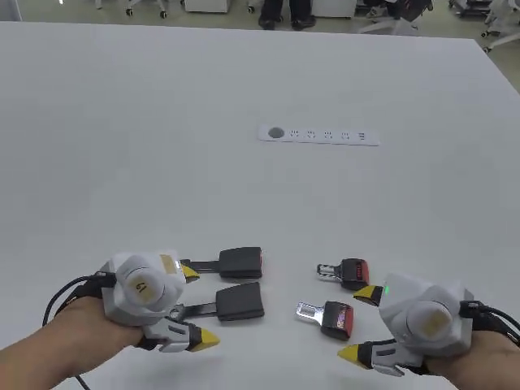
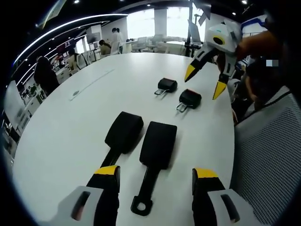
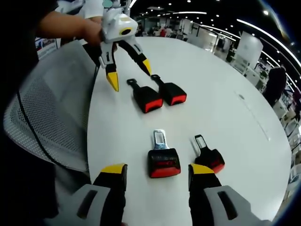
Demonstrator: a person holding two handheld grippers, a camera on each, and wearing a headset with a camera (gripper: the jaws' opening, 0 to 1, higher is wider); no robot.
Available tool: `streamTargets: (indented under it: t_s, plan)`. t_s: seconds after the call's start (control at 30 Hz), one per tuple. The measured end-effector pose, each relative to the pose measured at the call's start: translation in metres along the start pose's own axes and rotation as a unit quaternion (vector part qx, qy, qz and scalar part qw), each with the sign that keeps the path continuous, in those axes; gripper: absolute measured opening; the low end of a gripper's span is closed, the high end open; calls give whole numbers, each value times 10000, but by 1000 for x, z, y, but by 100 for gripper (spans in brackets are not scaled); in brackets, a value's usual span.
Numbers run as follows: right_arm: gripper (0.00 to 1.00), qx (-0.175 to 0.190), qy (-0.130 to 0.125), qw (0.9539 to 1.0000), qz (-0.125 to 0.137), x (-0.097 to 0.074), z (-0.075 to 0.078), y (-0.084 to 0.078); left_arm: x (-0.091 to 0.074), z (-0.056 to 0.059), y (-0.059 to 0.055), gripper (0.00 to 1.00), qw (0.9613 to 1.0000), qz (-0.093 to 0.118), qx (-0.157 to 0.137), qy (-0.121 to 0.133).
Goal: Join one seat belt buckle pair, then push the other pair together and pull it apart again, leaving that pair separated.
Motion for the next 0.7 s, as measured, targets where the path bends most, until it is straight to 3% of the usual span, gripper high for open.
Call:
streamTargets:
  t_s: [0.27,0.7]
  plan:
    - [48,-10,120,9999,-103,9,5,1,14,-5,11,57,9993,-196,193,-241]
    - [42,-72,322,9990,-291,22,13,0,31,-16,18,45,9963,-375,464,-625]
Point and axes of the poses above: the centre of the closed fingertips' face, and the gripper's own axes: x roughly forward along the fingers, z roughly to its right, y roughly out of its top, the point moved 10 cm from there along -x, roughly backward along the fingers, and after that the axes turned 4 degrees about -y, right-handed, at the moved point
